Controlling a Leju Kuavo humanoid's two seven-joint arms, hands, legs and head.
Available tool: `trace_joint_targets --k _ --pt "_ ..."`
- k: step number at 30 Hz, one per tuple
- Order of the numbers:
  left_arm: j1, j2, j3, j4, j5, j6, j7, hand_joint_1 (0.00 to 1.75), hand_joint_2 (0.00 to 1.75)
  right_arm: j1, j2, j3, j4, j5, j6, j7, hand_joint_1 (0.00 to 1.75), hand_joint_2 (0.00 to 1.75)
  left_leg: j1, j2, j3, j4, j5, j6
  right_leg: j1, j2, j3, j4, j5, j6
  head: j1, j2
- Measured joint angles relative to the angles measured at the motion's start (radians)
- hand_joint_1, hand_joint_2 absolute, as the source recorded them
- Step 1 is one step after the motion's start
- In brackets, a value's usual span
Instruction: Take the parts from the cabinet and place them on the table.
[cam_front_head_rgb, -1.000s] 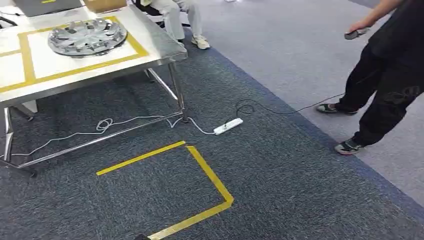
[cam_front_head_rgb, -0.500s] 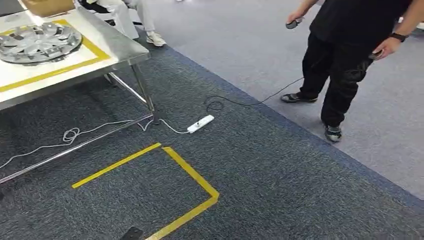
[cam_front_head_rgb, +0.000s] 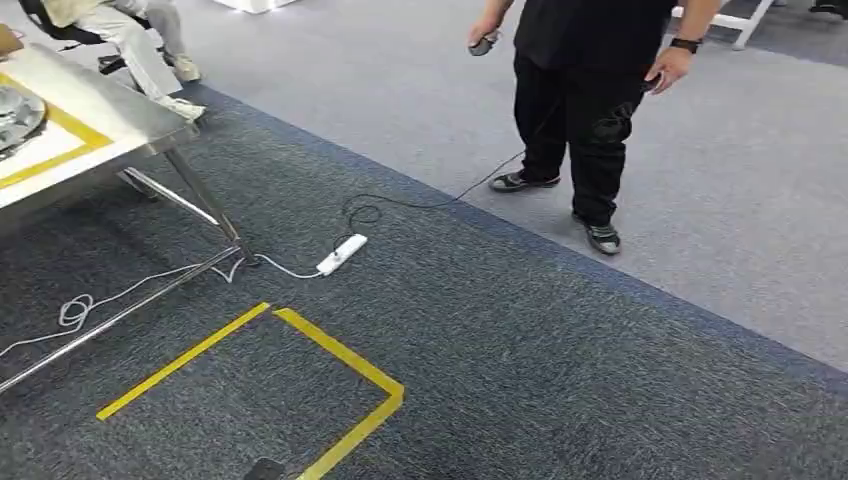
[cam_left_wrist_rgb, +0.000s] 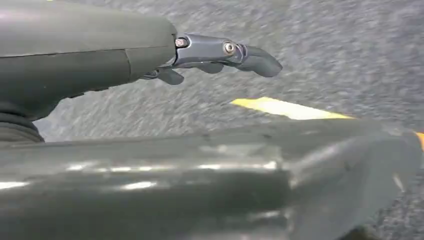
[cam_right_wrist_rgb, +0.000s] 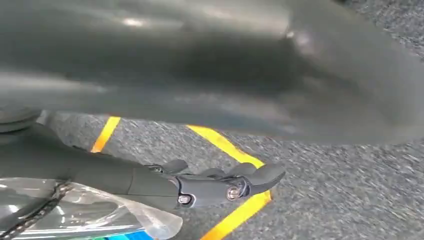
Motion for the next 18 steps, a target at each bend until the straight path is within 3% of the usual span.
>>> trace_joint_targets --k 1,2,5,6,7,8,9,11,12,13,14,15,16,17,18 --pt "-0.003 0.001 0.002 0.000 -0.002 0.000 0.000 0.00 0.00 -0.001 0.000 0.004 0.000 0.001 0.001 0.002 0.00 0.00 0.001 -0.044 0.029 -0.078 0.031 0.007 -0.002 0.011 -0.004 0.000 0.000 0.002 0.000 0.000" --pt "-0.007 0.004 0.004 0.000 -0.002 0.000 0.001 0.00 0.00 -0.006 0.001 0.006 0.003 0.001 0.001 0.002 0.00 0.00 0.004 -0.077 0.034 -0.092 0.020 0.011 0.004 0.018 -0.008 0.006 0.000 0.009 0.003 0.000" --pt "-0.013 0.004 0.006 0.000 -0.003 0.000 0.003 0.00 0.00 -0.007 0.001 0.008 0.004 0.001 0.002 0.002 0.00 0.00 -0.001 -0.054 0.034 -0.105 0.019 0.012 -0.009 0.054 -0.027 0.002 0.013 0.032 0.000 0.000" --pt "-0.013 0.002 0.006 0.000 -0.003 0.000 0.004 0.00 0.00 -0.003 0.000 0.008 0.004 0.001 0.002 0.002 0.00 0.00 0.003 -0.039 0.037 -0.117 0.026 0.020 -0.006 0.066 -0.041 -0.001 0.015 0.041 0.002 0.000" --pt "-0.017 0.002 0.006 -0.001 -0.003 0.000 0.004 0.00 0.00 -0.002 -0.001 0.009 0.005 0.001 0.002 0.003 0.00 0.00 0.007 -0.020 0.042 -0.127 0.032 0.025 -0.005 0.024 -0.043 0.018 0.002 0.041 0.002 0.000" --pt "-0.018 0.000 0.006 -0.001 -0.003 0.000 0.004 0.00 0.00 -0.003 -0.001 0.011 0.007 0.002 0.002 0.003 0.00 0.00 0.006 -0.015 0.041 -0.132 0.035 0.032 -0.002 -0.021 -0.061 0.055 -0.023 0.042 0.011 0.000" --pt "-0.019 0.000 0.007 -0.001 -0.003 0.000 0.004 0.00 0.00 -0.008 -0.001 0.014 0.008 0.002 0.002 0.003 0.00 0.00 0.004 0.005 0.039 -0.131 0.035 0.033 -0.002 -0.053 -0.106 0.146 -0.072 0.046 0.014 0.000" --pt "-0.015 0.001 0.008 -0.001 -0.003 0.000 0.004 0.00 0.00 -0.013 -0.002 0.014 0.008 0.001 0.002 0.003 0.00 0.00 0.001 0.038 0.038 -0.130 0.034 0.034 -0.003 -0.068 -0.179 0.301 -0.135 0.052 0.013 0.000" --pt "-0.016 0.002 0.008 -0.001 -0.004 0.000 0.004 0.00 0.00 -0.011 -0.002 0.015 0.008 0.002 0.002 0.003 0.00 0.00 0.001 0.051 0.038 -0.130 0.034 0.034 -0.004 -0.071 -0.190 0.329 -0.136 0.054 0.013 0.000" --pt "-0.017 0.002 0.008 -0.001 -0.006 0.002 0.004 0.00 0.00 -0.008 -0.002 0.015 0.008 0.003 0.002 0.003 0.00 0.00 0.001 0.064 0.039 -0.130 0.033 0.033 -0.006 -0.072 -0.176 0.307 -0.113 0.055 0.013 0.000" --pt "-0.019 0.002 0.008 -0.001 -0.008 0.003 0.004 0.00 0.00 -0.007 -0.002 0.015 0.008 0.004 0.003 0.002 0.00 0.00 0.001 0.073 0.040 -0.130 0.033 0.032 -0.006 -0.077 -0.144 0.248 -0.078 0.055 0.013 0.000" --pt "-0.020 0.002 0.008 -0.001 -0.016 0.005 0.009 0.00 0.00 -0.009 -0.002 0.016 0.008 0.004 0.006 -0.008 0.00 0.00 0.001 0.085 0.042 -0.129 0.031 0.029 -0.006 -0.092 -0.082 0.136 -0.029 0.053 0.013 0.000" --pt "-0.020 0.003 0.008 -0.001 -0.027 0.005 0.019 0.00 0.00 -0.012 -0.001 0.017 0.008 0.004 0.008 -0.018 0.00 0.00 0.001 0.095 0.045 -0.127 0.028 0.025 -0.006 -0.122 -0.027 0.043 0.003 0.051 0.013 0.000" --pt "-0.019 0.008 0.008 -0.001 -0.038 0.006 0.029 0.00 0.00 -0.020 0.000 0.020 0.010 0.004 0.011 -0.023 0.00 0.00 -0.008 0.104 0.045 -0.124 0.023 0.017 0.005 -0.160 -0.005 -0.002 -0.014 0.047 0.014 0.000" --pt "-0.016 0.011 0.007 -0.001 -0.047 0.006 0.037 0.00 0.00 -0.025 0.001 0.025 0.012 0.005 0.011 -0.024 0.00 0.00 -0.009 0.112 0.043 -0.121 0.021 0.011 0.002 -0.140 0.000 -0.001 -0.005 0.032 0.009 0.000"
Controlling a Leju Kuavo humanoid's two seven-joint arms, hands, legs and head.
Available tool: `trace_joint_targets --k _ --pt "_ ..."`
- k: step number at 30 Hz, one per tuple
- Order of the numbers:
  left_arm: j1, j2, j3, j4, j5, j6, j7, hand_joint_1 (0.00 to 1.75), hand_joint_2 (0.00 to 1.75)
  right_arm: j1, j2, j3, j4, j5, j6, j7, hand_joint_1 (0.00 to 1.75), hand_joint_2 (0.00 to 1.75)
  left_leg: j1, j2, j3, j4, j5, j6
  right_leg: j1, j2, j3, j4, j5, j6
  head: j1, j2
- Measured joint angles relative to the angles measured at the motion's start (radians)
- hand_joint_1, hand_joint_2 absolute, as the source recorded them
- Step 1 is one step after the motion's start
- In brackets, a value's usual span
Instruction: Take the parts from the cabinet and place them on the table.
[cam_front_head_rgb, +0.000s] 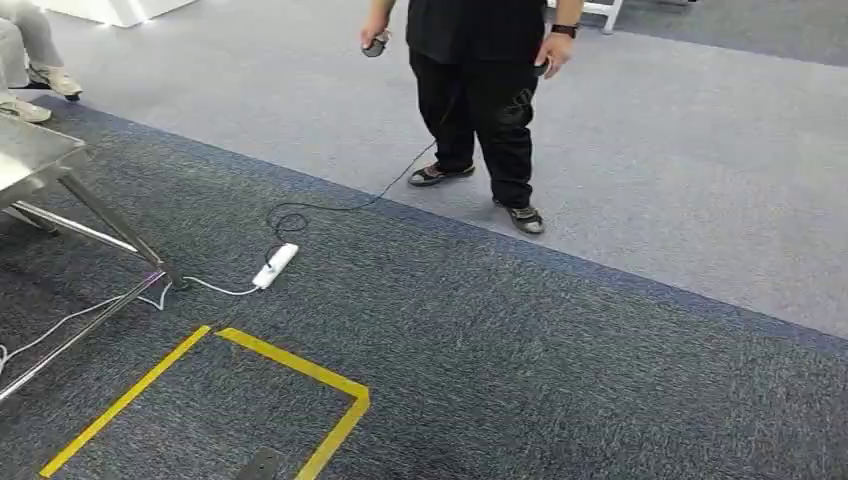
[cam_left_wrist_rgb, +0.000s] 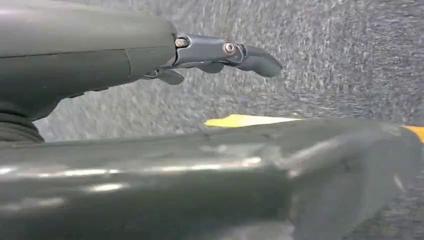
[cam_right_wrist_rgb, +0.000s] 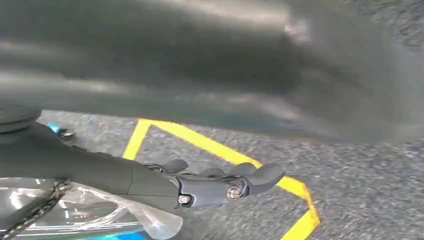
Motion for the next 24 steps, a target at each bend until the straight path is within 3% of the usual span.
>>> trace_joint_targets --k 3,4,5,6,8,9,10,12,13,14,15,17,18,19,20,21,22,23,24 --pt "-0.001 0.007 -0.001 0.000 0.002 0.003 -0.007 0.00 0.00 0.004 0.003 0.006 0.006 0.009 0.001 0.011 0.00 0.00 0.003 0.021 0.009 -0.002 -0.001 -0.013 0.004 0.026 -0.017 0.001 0.000 -0.015 0.000 0.000" --pt "-0.002 0.009 -0.001 -0.002 0.004 0.005 -0.014 0.00 0.00 0.005 0.005 0.008 0.007 0.013 0.001 0.015 0.00 0.00 0.008 -0.013 0.005 0.010 -0.014 -0.026 -0.002 0.033 -0.004 -0.004 0.004 -0.023 -0.001 0.000" --pt "-0.002 0.012 -0.001 -0.002 0.010 0.005 -0.020 0.00 0.00 0.004 0.010 0.011 0.010 0.013 0.002 0.019 0.00 0.00 0.008 -0.057 -0.009 0.046 -0.045 -0.027 -0.002 0.041 -0.006 -0.003 0.008 -0.031 -0.006 0.000" --pt "-0.001 0.013 -0.001 -0.002 0.014 0.005 -0.024 0.00 0.00 0.001 0.010 0.016 0.010 0.013 0.002 0.020 0.00 0.00 0.008 -0.078 -0.037 0.114 -0.087 -0.027 -0.002 0.049 -0.009 -0.003 0.009 -0.036 -0.008 0.000" --pt "0.005 0.015 0.000 -0.002 0.016 0.005 -0.028 0.00 0.00 -0.004 0.010 0.021 0.012 0.013 -0.001 0.025 0.00 0.00 0.009 -0.091 -0.108 0.282 -0.163 -0.026 0.002 0.076 -0.013 -0.003 0.011 -0.041 -0.008 0.000" --pt "0.008 0.015 0.000 -0.002 0.015 0.005 -0.028 0.00 0.00 -0.002 0.010 0.023 0.012 0.012 -0.002 0.026 0.00 0.00 0.009 -0.091 -0.130 0.328 -0.171 -0.024 0.004 0.091 -0.013 -0.002 0.011 -0.041 -0.007 0.000" --pt "0.009 0.015 0.000 -0.002 0.012 0.005 -0.027 0.00 0.00 0.000 0.010 0.024 0.012 0.010 -0.003 0.026 0.00 0.00 0.009 -0.091 -0.126 0.318 -0.150 -0.022 0.005 0.105 -0.012 -0.001 0.012 -0.042 -0.008 0.000" --pt "0.009 0.015 0.000 -0.002 0.005 0.005 -0.025 0.00 0.00 0.001 0.010 0.025 0.012 0.009 -0.005 0.024 0.00 0.00 0.009 -0.101 -0.065 0.176 -0.054 -0.013 0.007 0.136 -0.010 0.003 0.012 -0.041 -0.008 0.000" --pt "0.009 0.016 0.000 -0.002 0.003 0.006 -0.023 0.00 0.00 0.000 0.011 0.026 0.012 0.007 -0.005 0.022 0.00 0.00 0.009 -0.127 -0.027 0.085 -0.005 -0.008 0.007 0.148 -0.009 0.004 0.011 -0.040 -0.008 0.000" --pt "0.010 0.018 0.000 -0.002 0.003 0.006 -0.021 0.00 0.00 0.001 0.012 0.027 0.013 0.006 -0.005 0.021 0.00 0.00 0.010 -0.179 -0.003 0.038 -0.001 0.000 0.004 0.158 -0.014 0.005 0.011 -0.039 -0.007 0.000" --pt "0.012 0.019 -0.001 -0.002 0.002 0.006 -0.019 0.00 0.00 -0.005 0.013 0.027 0.014 0.005 -0.005 0.021 0.00 0.00 0.014 -0.193 -0.004 0.016 0.000 0.000 0.008 0.171 -0.019 0.015 0.012 -0.031 -0.004 0.000" --pt "0.011 0.019 -0.001 -0.002 0.002 0.006 -0.016 0.00 0.00 -0.002 0.013 0.029 0.014 0.002 -0.005 0.020 0.00 0.00 0.007 -0.177 -0.005 0.017 -0.008 -0.002 -0.002 0.192 -0.034 0.011 0.019 -0.016 -0.005 0.000" --pt "0.012 0.019 0.000 -0.002 0.003 0.006 -0.016 0.00 0.00 0.003 0.013 0.029 0.015 0.000 -0.005 0.020 0.00 0.00 0.006 -0.167 -0.004 0.013 -0.005 0.003 -0.003 0.203 -0.035 0.006 0.023 -0.008 -0.007 0.000" --pt "0.012 0.017 0.000 -0.002 0.002 0.006 -0.016 0.00 0.00 0.007 0.013 0.029 0.015 0.000 -0.005 0.020 0.00 0.00 0.017 -0.152 0.002 -0.007 0.005 0.011 -0.001 0.194 -0.046 0.012 0.018 -0.005 -0.005 0.000" --pt "0.011 0.018 0.000 -0.002 0.001 0.006 -0.016 0.00 0.00 0.010 0.013 0.029 0.015 -0.003 -0.006 0.021 0.00 0.00 0.014 -0.138 0.006 -0.012 0.007 0.015 0.004 0.130 -0.056 0.036 -0.001 -0.002 -0.003 0.000" --pt "0.011 0.018 0.000 -0.002 0.001 0.006 -0.016 0.00 0.00 0.008 0.013 0.029 0.015 -0.003 -0.006 0.022 0.00 0.00 0.013 -0.127 0.006 -0.013 0.008 0.018 0.004 0.099 -0.082 0.084 -0.030 0.001 0.003 0.000" --pt "0.013 0.018 0.000 -0.002 0.000 0.006 -0.016 0.00 0.00 0.004 0.014 0.029 0.016 -0.003 -0.005 0.022 0.00 0.00 0.010 -0.108 0.005 -0.012 0.008 0.018 0.001 0.079 -0.128 0.177 -0.075 0.006 0.003 0.000" --pt "0.015 0.017 0.000 -0.002 0.000 0.006 -0.016 0.00 0.00 0.002 0.014 0.030 0.017 -0.003 -0.005 0.021 0.00 0.00 0.008 -0.090 0.005 -0.012 0.007 0.019 -0.002 0.073 -0.168 0.260 -0.108 0.010 0.002 0.000" --pt "0.016 0.017 0.000 -0.002 0.000 0.006 -0.016 0.00 0.00 0.004 0.014 0.030 0.018 -0.004 -0.005 0.021 0.00 0.00 0.007 -0.074 0.004 -0.012 0.006 0.019 -0.003 0.071 -0.197 0.319 -0.125 0.014 0.003 0.000"
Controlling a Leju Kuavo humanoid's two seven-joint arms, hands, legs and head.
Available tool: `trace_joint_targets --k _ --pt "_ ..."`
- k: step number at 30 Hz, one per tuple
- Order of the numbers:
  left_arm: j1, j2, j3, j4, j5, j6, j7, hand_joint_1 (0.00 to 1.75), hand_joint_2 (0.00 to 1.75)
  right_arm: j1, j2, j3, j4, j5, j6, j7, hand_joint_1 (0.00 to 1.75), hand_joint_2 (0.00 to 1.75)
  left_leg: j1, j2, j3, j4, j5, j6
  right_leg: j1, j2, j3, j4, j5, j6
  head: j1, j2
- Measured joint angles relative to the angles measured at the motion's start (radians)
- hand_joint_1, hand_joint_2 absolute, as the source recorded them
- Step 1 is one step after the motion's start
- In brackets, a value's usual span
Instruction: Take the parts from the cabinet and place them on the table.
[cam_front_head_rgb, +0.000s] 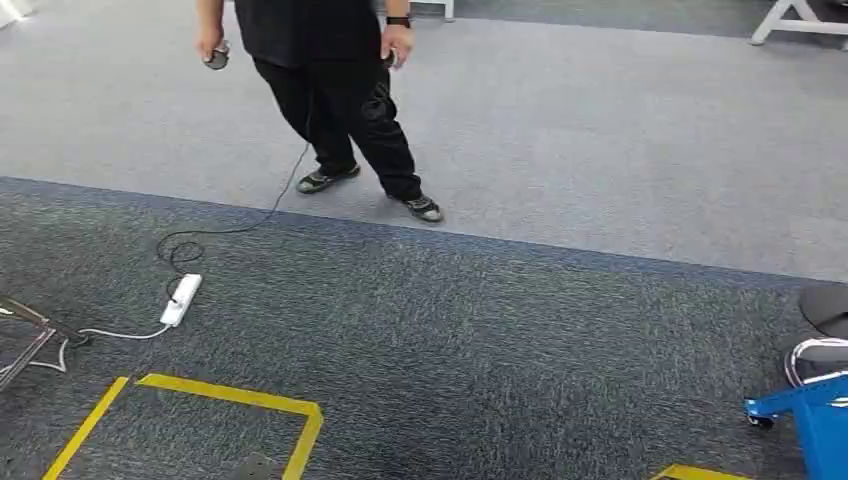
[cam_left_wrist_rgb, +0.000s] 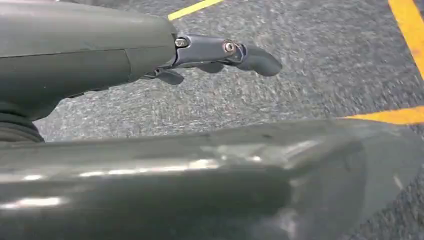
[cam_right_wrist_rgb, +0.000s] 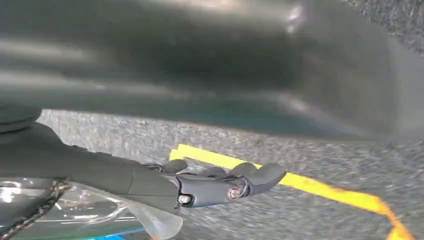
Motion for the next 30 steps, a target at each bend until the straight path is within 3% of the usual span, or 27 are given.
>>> trace_joint_targets --k 1,2,3,4,5,6,7,10,11,12,14,15,16,17,18,19,20,21,22,23,25,26,27,28,30 --pt "0.000 0.000 0.000 0.000 -0.001 0.000 0.000 0.00 0.00 0.003 0.000 0.000 0.000 -0.001 0.000 0.000 0.00 0.00 0.000 0.013 0.001 0.000 -0.001 0.000 -0.001 -0.001 -0.002 0.008 0.010 0.003 0.000 0.000" --pt "-0.002 0.000 0.000 0.000 -0.002 0.000 0.000 0.00 0.00 0.006 0.000 0.000 0.000 -0.001 0.000 0.002 0.00 0.00 0.001 0.025 0.002 0.000 -0.002 -0.002 -0.004 -0.004 0.021 -0.033 0.041 0.006 0.000 0.000" --pt "-0.003 0.000 0.000 0.000 -0.005 0.000 0.000 0.00 0.00 0.007 0.000 0.000 0.000 -0.002 -0.001 0.002 0.00 0.00 0.001 0.036 0.004 0.001 -0.004 -0.005 -0.006 -0.011 0.063 -0.112 0.082 0.007 0.001 0.000" --pt "-0.003 -0.001 0.000 0.000 -0.006 0.000 0.000 0.00 0.00 0.007 0.000 0.000 0.000 -0.002 -0.002 0.002 0.00 0.00 0.002 0.047 0.007 0.002 -0.008 -0.010 -0.008 -0.030 0.119 -0.211 0.124 0.008 0.000 0.000" --pt "-0.003 -0.001 0.000 0.000 -0.008 0.000 0.000 0.00 0.00 0.004 0.000 0.000 0.000 -0.003 -0.002 0.001 0.00 0.00 0.002 0.058 0.011 0.005 -0.012 -0.017 -0.006 -0.075 0.167 -0.303 0.134 0.011 0.001 0.000" --pt "-0.004 0.001 0.000 0.000 -0.008 0.000 0.000 0.00 0.00 0.000 0.002 0.000 0.002 -0.003 -0.002 0.000 0.00 0.00 -0.007 0.065 0.008 0.011 -0.018 -0.025 0.001 -0.075 0.181 -0.311 0.129 -0.004 0.000 0.000" --pt "-0.005 0.001 0.000 0.000 -0.008 0.000 0.000 0.00 0.00 -0.001 0.002 0.000 0.002 -0.002 -0.002 0.000 0.00 0.00 -0.006 0.071 0.009 0.010 -0.018 -0.028 0.003 -0.062 0.178 -0.308 0.130 -0.016 -0.005 0.000" --pt "-0.011 -0.001 0.000 0.000 -0.008 0.000 -0.001 0.00 0.00 0.005 0.002 0.000 0.002 -0.003 -0.002 0.000 0.00 0.00 -0.002 0.088 0.016 0.010 -0.022 -0.043 0.005 -0.038 0.173 -0.309 0.132 -0.037 -0.004 0.000" --pt "-0.012 0.000 0.000 0.000 -0.009 0.000 -0.001 0.00 0.00 0.006 0.002 0.000 0.002 -0.003 -0.002 0.000 0.00 0.00 0.003 0.045 0.013 0.026 -0.039 -0.051 0.002 -0.030 0.174 -0.312 0.136 -0.044 -0.006 0.000" --pt "-0.012 0.000 0.000 0.000 -0.009 0.000 -0.001 0.00 0.00 0.005 0.002 0.000 0.002 -0.003 -0.002 0.001 0.00 0.00 0.004 0.009 -0.007 0.074 -0.073 -0.051 0.001 -0.023 0.173 -0.312 0.137 -0.050 -0.009 0.000" --pt "-0.007 0.000 0.000 0.000 -0.009 0.000 -0.001 0.00 0.00 -0.002 0.002 0.000 0.002 -0.003 -0.002 0.000 0.00 0.00 0.004 -0.014 -0.084 0.247 -0.156 -0.050 0.005 0.001 0.171 -0.312 0.139 -0.058 -0.009 0.000" --pt "-0.004 0.001 0.000 0.000 -0.009 0.000 -0.001 0.00 0.00 -0.002 0.002 0.000 0.002 -0.003 -0.002 0.000 0.00 0.00 0.004 -0.017 -0.121 0.321 -0.179 -0.048 0.009 0.015 0.170 -0.312 0.140 -0.059 -0.010 0.000" --pt "-0.002 0.001 0.000 0.000 -0.009 0.000 -0.001 0.00 0.00 -0.001 0.002 0.000 0.002 -0.003 -0.002 0.000 0.00 0.00 0.004 -0.017 -0.136 0.346 -0.175 -0.046 0.011 0.029 0.171 -0.311 0.140 -0.060 -0.009 0.000" --pt "-0.002 0.000 0.000 0.000 -0.009 -0.001 -0.001 0.00 0.00 0.001 0.002 0.000 0.002 -0.003 -0.002 0.000 0.00 0.00 0.003 -0.018 -0.129 0.322 -0.144 -0.040 0.014 0.043 0.172 -0.311 0.140 -0.060 -0.009 0.000" --pt "-0.003 0.000 0.000 0.000 -0.010 -0.001 -0.001 0.00 0.00 0.002 0.002 0.000 0.003 -0.003 -0.002 0.000 0.00 0.00 0.002 -0.022 -0.105 0.262 -0.099 -0.034 0.015 0.056 0.173 -0.310 0.141 -0.059 -0.009 0.000" --pt "-0.003 0.000 0.000 0.000 -0.011 -0.001 -0.001 0.00 0.00 0.002 0.002 0.000 0.003 -0.003 -0.002 0.000 0.00 0.00 -0.001 -0.034 -0.065 0.168 -0.046 -0.026 0.015 0.071 0.174 -0.309 0.141 -0.059 -0.009 0.000" --pt "-0.004 0.000 0.000 0.000 -0.012 -0.001 -0.001 0.00 0.00 0.002 0.003 0.000 0.003 -0.002 -0.002 0.000 0.00 0.00 -0.003 -0.067 -0.027 0.080 -0.003 -0.019 0.014 0.083 0.176 -0.309 0.143 -0.057 -0.010 0.000" --pt "-0.005 0.003 0.000 0.000 -0.011 -0.001 -0.001 0.00 0.00 0.000 0.005 0.000 0.003 -0.002 -0.002 0.000 0.00 0.00 -0.003 -0.115 -0.011 0.040 -0.010 -0.011 0.017 0.093 0.171 -0.306 0.144 -0.052 -0.008 0.000" --pt "-0.006 0.002 0.000 0.000 -0.012 -0.001 -0.002 0.00 0.00 -0.003 0.005 0.001 0.003 -0.002 -0.003 0.000 0.00 0.00 -0.002 -0.109 -0.007 0.022 -0.010 -0.016 0.013 0.107 0.164 -0.303 0.146 -0.048 -0.009 0.000" --pt "-0.007 0.002 0.000 0.000 -0.011 -0.001 -0.005 0.00 1.75 -0.002 0.004 0.001 0.003 -0.003 -0.003 0.000 0.00 0.00 -0.006 -0.101 -0.009 0.025 -0.010 -0.015 0.009 0.116 0.158 -0.305 0.151 -0.040 -0.008 0.000" --pt "-0.009 0.001 0.000 0.000 -0.007 -0.001 -0.018 0.00 1.75 0.005 0.004 0.001 0.003 -0.003 -0.003 0.000 0.00 0.00 -0.007 -0.082 -0.008 0.018 -0.004 -0.009 0.006 0.137 0.150 -0.311 0.158 -0.028 -0.008 0.000" --pt "-0.010 0.001 0.000 -0.001 -0.006 0.000 -0.026 0.00 1.75 0.006 0.003 0.001 0.003 -0.004 -0.003 0.000 0.00 0.00 0.002 -0.066 -0.003 0.003 0.006 -0.005 0.008 0.112 0.142 -0.296 0.149 -0.027 -0.007 0.000" --pt "-0.012 0.002 0.000 -0.002 -0.006 0.001 -0.035 0.00 1.75 0.006 0.003 0.001 0.003 -0.004 -0.004 0.000 0.00 0.00 0.000 -0.056 -0.003 -0.002 0.008 -0.001 0.013 0.050 0.127 -0.267 0.122 -0.023 -0.003 0.000" --pt "-0.011 0.001 0.000 -0.002 -0.006 0.003 -0.044 0.00 1.75 0.002 0.003 0.001 0.003 -0.004 -0.003 -0.002 0.00 0.00 -0.001 -0.039 -0.004 -0.002 0.009 0.001 0.012 0.019 0.093 -0.195 0.077 -0.018 0.005 0.000" --pt "-0.006 0.000 0.000 -0.002 -0.006 0.003 -0.059 0.00 1.75 -0.004 0.004 0.002 0.004 -0.005 -0.003 -0.005 0.00 0.00 -0.004 -0.006 -0.007 -0.002 0.008 0.001 0.006 0.002 0.020 -0.036 0.006 -0.010 0.003 0.000"
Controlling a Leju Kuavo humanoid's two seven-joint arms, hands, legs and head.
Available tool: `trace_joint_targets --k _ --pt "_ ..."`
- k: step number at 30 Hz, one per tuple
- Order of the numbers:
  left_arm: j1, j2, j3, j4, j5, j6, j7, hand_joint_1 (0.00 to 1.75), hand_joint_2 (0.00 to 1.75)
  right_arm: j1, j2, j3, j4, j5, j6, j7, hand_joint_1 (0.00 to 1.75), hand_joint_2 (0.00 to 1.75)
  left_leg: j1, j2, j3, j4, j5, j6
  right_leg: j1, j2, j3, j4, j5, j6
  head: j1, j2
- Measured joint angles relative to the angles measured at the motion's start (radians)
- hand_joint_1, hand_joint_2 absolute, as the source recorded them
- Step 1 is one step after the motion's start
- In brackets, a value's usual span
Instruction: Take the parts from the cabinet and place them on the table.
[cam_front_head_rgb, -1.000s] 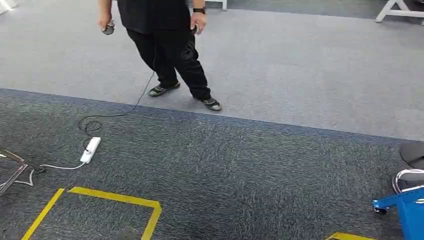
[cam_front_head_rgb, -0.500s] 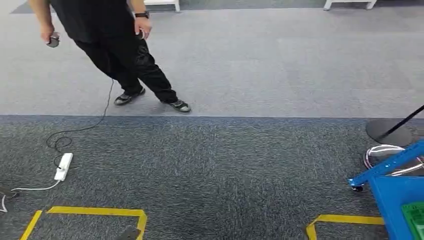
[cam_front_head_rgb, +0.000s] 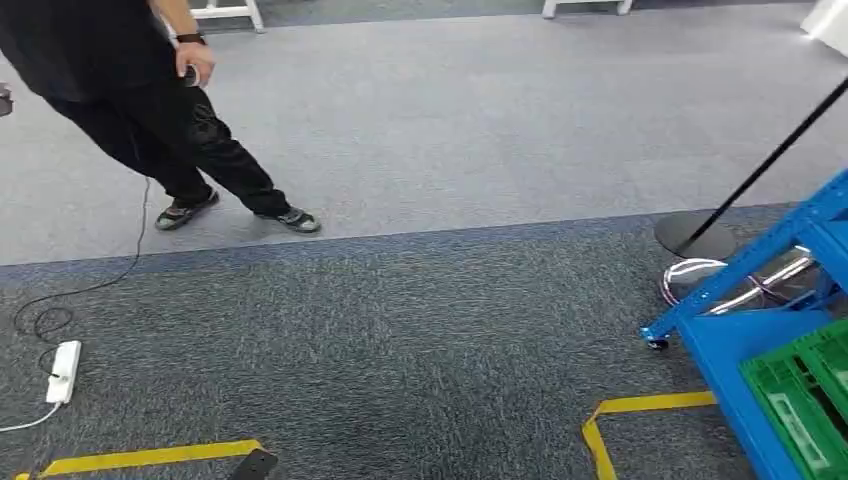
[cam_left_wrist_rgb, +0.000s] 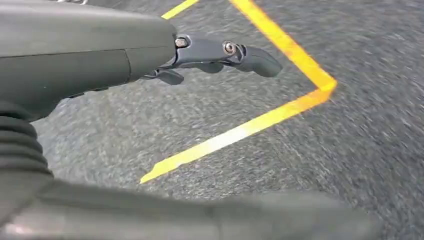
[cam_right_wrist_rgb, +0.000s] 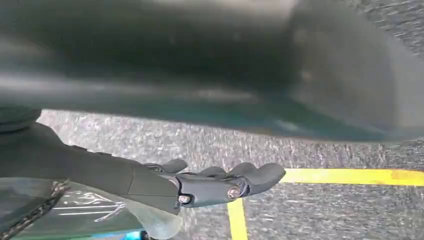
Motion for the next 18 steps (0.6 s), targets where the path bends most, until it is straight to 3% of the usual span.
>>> trace_joint_targets --k 1,2,4,5,6,7,10,11,12,13,15,16,17,18 --pt "0.001 0.000 0.000 0.000 0.000 0.000 -0.006 0.00 1.75 0.002 0.000 0.000 0.000 -0.002 0.000 0.000 0.00 0.00 0.000 0.014 -0.001 0.001 0.000 0.000 -0.003 -0.002 -0.018 0.043 -0.009 0.005 0.000 0.000" --pt "0.001 0.000 0.000 0.000 0.002 0.000 -0.014 0.00 1.75 0.006 0.000 0.000 0.000 -0.003 0.000 -0.001 0.00 0.00 0.001 0.027 0.000 0.001 -0.001 -0.001 -0.006 -0.004 -0.010 0.031 0.008 0.009 0.001 0.000" --pt "-0.001 -0.001 0.000 0.000 0.015 0.001 -0.043 0.00 1.75 0.012 -0.001 0.000 0.000 -0.005 -0.001 -0.005 0.00 0.00 0.005 0.050 0.002 0.003 -0.005 -0.007 -0.012 -0.019 0.073 -0.115 0.085 0.015 0.001 0.000" --pt "-0.002 -0.002 0.000 0.000 0.020 0.002 -0.054 0.00 1.75 0.011 -0.002 0.000 0.000 -0.006 -0.001 -0.007 0.00 0.00 0.006 0.060 0.003 0.007 -0.008 -0.013 -0.013 -0.045 0.129 -0.215 0.121 0.018 0.001 0.000" --pt "-0.002 -0.001 0.000 0.000 0.022 0.003 -0.059 0.00 1.75 0.008 -0.002 0.000 0.000 -0.009 -0.002 -0.009 0.00 0.00 0.003 0.070 0.004 0.011 -0.013 -0.021 -0.006 -0.085 0.156 -0.272 0.109 0.018 0.002 0.000" --pt "-0.002 0.000 0.002 0.000 0.023 0.004 -0.061 0.00 1.75 0.006 -0.001 0.000 0.000 -0.010 -0.001 -0.010 0.00 0.00 -0.001 0.078 0.001 0.018 -0.019 -0.028 -0.006 -0.068 0.166 -0.275 0.119 0.000 -0.001 0.000" --pt "-0.007 -0.003 0.002 -0.001 0.031 0.004 -0.073 0.00 1.75 0.013 -0.001 0.000 0.000 -0.014 -0.002 -0.010 0.00 0.00 0.001 0.097 0.009 0.015 -0.016 -0.040 0.000 -0.044 0.152 -0.267 0.116 -0.021 -0.002 0.000" --pt "-0.007 -0.004 0.003 -0.001 0.040 0.001 -0.091 0.00 1.75 0.013 -0.001 0.000 0.000 -0.016 -0.002 -0.011 0.00 0.00 0.005 0.092 0.009 0.018 -0.025 -0.050 -0.007 -0.033 0.162 -0.274 0.122 -0.031 -0.002 0.000" --pt "-0.009 -0.004 0.006 -0.002 0.055 -0.010 -0.119 0.00 0.00 0.012 -0.001 0.000 0.000 -0.018 -0.002 -0.013 0.00 0.00 0.007 0.048 0.003 0.042 -0.046 -0.054 -0.007 -0.027 0.161 -0.274 0.124 -0.037 -0.007 0.000" --pt "-0.009 -0.005 0.011 -0.002 0.076 -0.024 -0.155 0.00 0.00 0.010 -0.002 0.000 0.000 -0.019 -0.003 -0.014 0.00 0.00 0.009 0.015 -0.024 0.104 -0.086 -0.055 -0.007 -0.017 0.159 -0.274 0.126 -0.043 -0.010 0.000" --pt "-0.007 -0.005 0.028 -0.002 0.113 -0.042 -0.216 0.00 0.00 0.007 -0.002 0.000 0.000 -0.025 -0.006 -0.019 0.00 0.00 0.009 -0.010 -0.106 0.282 -0.165 -0.056 -0.003 0.008 0.156 -0.274 0.128 -0.048 -0.010 0.000" --pt "-0.006 -0.005 0.035 -0.002 0.128 -0.043 -0.237 0.00 0.00 0.010 -0.002 0.000 0.000 -0.029 -0.007 -0.022 0.00 0.00 0.009 -0.012 -0.135 0.341 -0.178 -0.054 -0.001 0.021 0.156 -0.274 0.129 -0.049 -0.010 0.000" --pt "-0.006 -0.006 0.042 -0.002 0.142 -0.040 -0.256 0.00 0.00 0.013 -0.002 0.000 0.000 -0.034 -0.008 -0.024 0.00 0.00 0.009 -0.012 -0.144 0.351 -0.164 -0.051 0.002 0.035 0.157 -0.273 0.129 -0.049 -0.009 0.000" --pt "-0.007 -0.008 0.049 -0.002 0.148 -0.033 -0.269 0.00 0.00 0.014 -0.002 0.000 0.000 -0.035 -0.008 -0.025 0.00 0.00 0.009 -0.013 -0.133 0.320 -0.131 -0.047 0.004 0.049 0.158 -0.273 0.129 -0.049 -0.010 0.000"
